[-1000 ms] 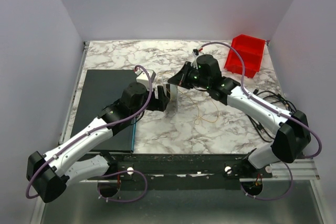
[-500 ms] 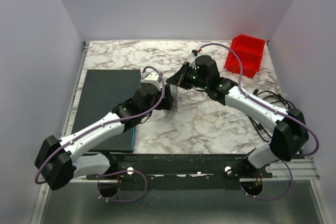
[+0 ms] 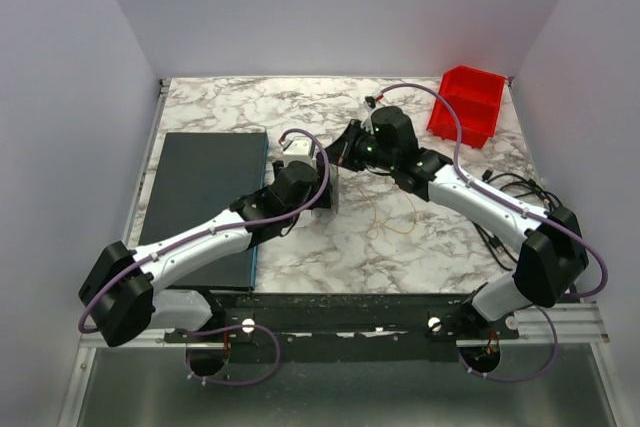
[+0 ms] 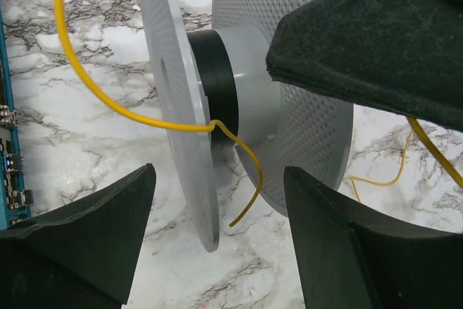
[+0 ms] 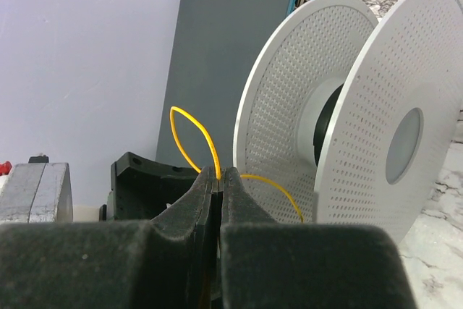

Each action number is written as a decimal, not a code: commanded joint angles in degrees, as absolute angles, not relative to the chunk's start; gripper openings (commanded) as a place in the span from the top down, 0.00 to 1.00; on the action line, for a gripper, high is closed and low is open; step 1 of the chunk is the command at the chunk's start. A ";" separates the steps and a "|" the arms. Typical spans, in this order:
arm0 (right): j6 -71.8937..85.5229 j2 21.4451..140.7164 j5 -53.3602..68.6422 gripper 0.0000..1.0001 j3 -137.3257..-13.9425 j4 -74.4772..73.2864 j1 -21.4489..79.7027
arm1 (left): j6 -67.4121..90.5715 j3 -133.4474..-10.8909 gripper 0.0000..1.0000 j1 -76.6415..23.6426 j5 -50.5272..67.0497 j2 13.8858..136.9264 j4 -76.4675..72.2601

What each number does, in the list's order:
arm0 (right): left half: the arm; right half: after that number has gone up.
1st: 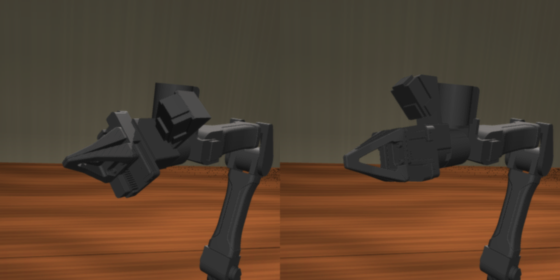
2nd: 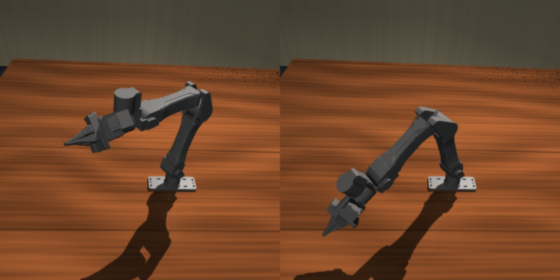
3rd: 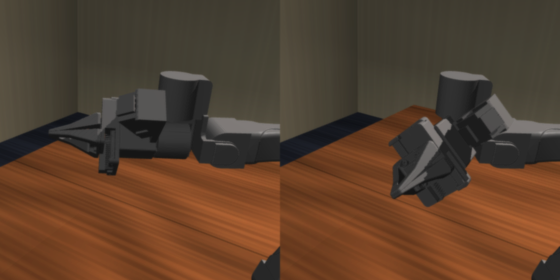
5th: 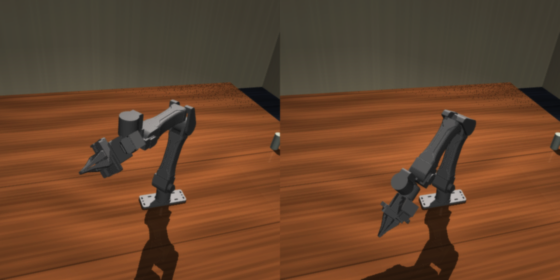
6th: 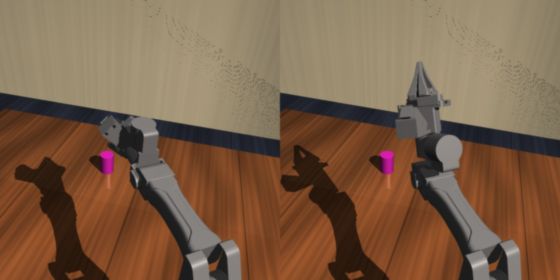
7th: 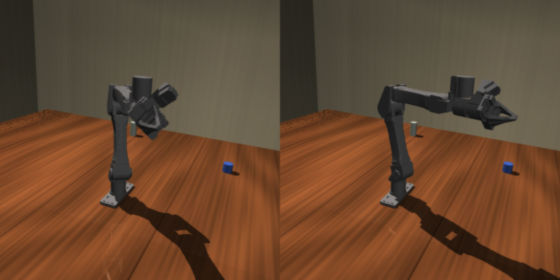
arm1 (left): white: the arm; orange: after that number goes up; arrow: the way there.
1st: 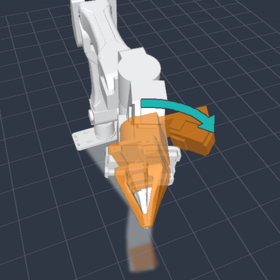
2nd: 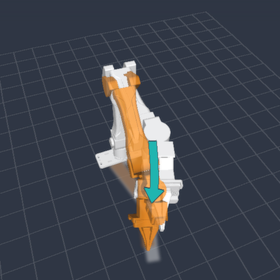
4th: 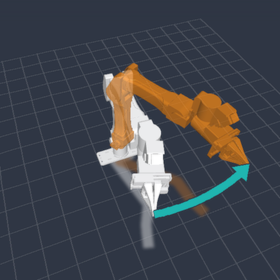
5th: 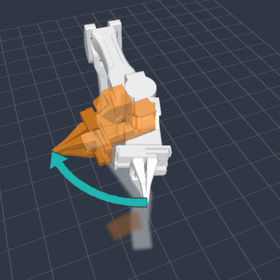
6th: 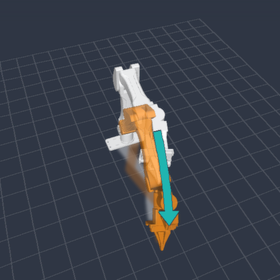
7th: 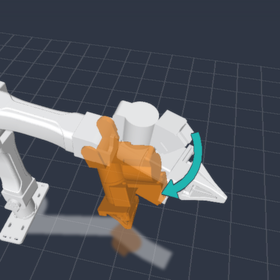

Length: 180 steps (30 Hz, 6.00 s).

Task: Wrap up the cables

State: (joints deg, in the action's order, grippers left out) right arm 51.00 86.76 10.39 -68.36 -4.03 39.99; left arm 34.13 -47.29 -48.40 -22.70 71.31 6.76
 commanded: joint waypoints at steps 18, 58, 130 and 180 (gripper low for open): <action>50.72 87.71 11.75 0.99 -67.15 -2.81 40.43 | 37.90 -53.09 0.57 -51.06 -31.39 77.65 9.93; 31.59 84.37 -12.51 0.99 -77.63 -19.32 38.84 | 27.76 -47.76 1.00 -51.06 -24.80 66.24 6.50; 56.38 98.00 37.64 0.68 -32.25 63.74 41.11 | 29.10 -83.04 1.00 -42.56 -41.60 64.77 32.35; 4.24 83.43 -11.92 0.99 -87.09 -13.85 38.94 | 0.36 -68.11 1.00 -39.57 -0.16 66.95 22.29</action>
